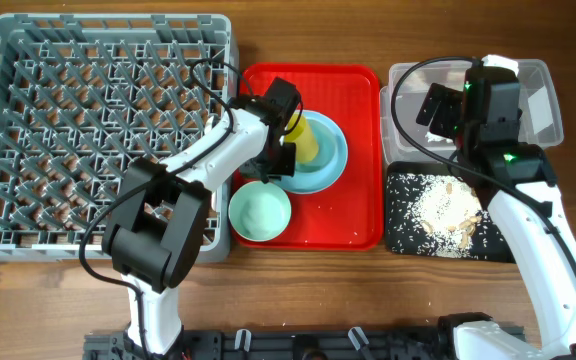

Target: Sort waste into correct bins and load items into the dishwasher rack

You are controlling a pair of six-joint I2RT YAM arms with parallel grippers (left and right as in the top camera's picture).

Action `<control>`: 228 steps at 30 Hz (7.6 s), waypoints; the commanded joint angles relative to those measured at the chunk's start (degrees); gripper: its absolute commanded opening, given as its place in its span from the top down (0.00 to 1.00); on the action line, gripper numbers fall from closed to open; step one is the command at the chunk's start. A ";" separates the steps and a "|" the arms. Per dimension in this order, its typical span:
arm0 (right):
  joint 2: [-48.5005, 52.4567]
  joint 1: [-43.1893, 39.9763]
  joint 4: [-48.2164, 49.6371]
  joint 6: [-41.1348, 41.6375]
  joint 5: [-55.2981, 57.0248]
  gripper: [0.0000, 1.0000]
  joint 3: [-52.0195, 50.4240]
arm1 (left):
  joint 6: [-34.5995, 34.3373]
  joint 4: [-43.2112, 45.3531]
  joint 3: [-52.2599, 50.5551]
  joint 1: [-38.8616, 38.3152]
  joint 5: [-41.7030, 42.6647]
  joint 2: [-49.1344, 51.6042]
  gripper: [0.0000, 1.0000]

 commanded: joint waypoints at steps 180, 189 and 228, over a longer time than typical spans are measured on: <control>0.66 -0.28 0.11 -0.44 -0.55 0.00 0.74 | -16.02 58.90 -0.31 42.53 71.52 11.89 0.96; 0.66 -0.28 0.11 -0.44 -0.55 0.00 0.74 | -15.96 56.13 -0.31 45.27 76.37 11.89 0.96; 0.66 -0.28 0.13 -0.42 -0.57 0.00 0.74 | 5.68 30.82 -0.33 21.05 -13.25 -5.73 0.96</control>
